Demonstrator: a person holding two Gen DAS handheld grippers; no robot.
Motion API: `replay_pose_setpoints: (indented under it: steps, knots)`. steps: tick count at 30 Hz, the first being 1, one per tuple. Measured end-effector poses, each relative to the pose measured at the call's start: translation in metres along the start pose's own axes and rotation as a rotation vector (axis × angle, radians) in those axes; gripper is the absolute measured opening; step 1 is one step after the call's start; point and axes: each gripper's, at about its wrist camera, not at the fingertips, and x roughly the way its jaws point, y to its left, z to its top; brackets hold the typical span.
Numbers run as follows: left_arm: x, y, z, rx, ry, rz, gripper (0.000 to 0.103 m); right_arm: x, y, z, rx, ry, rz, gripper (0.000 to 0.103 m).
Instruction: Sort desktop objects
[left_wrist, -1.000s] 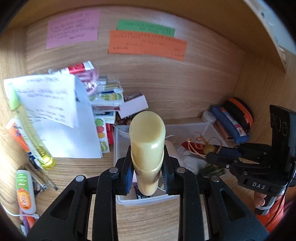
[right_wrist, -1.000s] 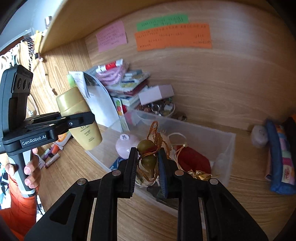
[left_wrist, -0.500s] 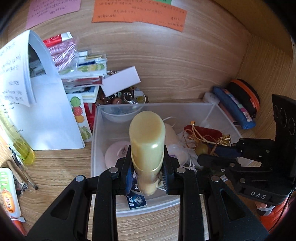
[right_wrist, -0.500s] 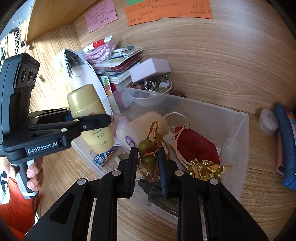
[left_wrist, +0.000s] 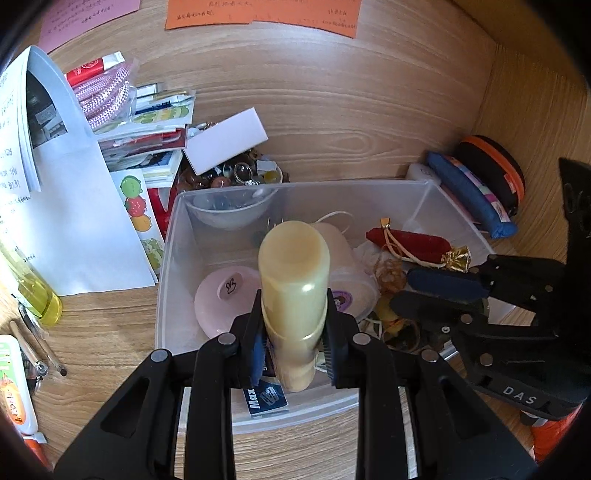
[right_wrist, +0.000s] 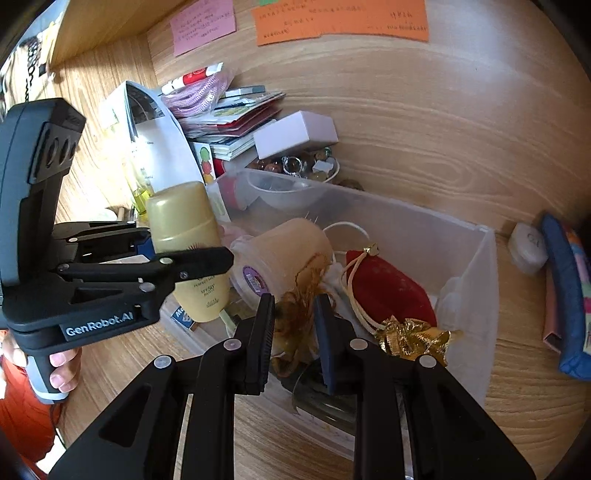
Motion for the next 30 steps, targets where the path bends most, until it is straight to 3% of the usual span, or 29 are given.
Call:
replay_pose_setpoints:
  steps: [5,12,16,20,22,26,30]
  knots:
    - [-0.013,-0.006,0.0,0.033,-0.067,0.018,0.025,-0.003,0.004,0.0,-0.029,-0.018,-0.042,0.021]
    - [-0.019,-0.007,0.001,0.042,-0.09,0.028,0.036,-0.012,0.005,0.001,-0.031,-0.063,-0.072,0.043]
    - [-0.024,-0.009,-0.001,0.048,-0.113,0.031,0.055,-0.018,0.007,0.003,-0.039,-0.091,-0.096,0.053]
    - [-0.032,-0.012,-0.001,0.061,-0.145,0.056,0.061,-0.023,0.007,0.003,-0.039,-0.114,-0.107,0.063]
    - [-0.036,-0.008,0.0,0.044,-0.152,0.067,0.07,-0.027,0.007,0.004,-0.039,-0.127,-0.107,0.065]
    - [-0.048,-0.004,0.001,0.018,-0.176,0.103,0.075,-0.037,0.009,0.004,-0.054,-0.155,-0.121,0.078]
    - [-0.062,-0.005,-0.003,0.008,-0.209,0.171,0.088,-0.048,0.01,0.006,-0.059,-0.179,-0.119,0.083]
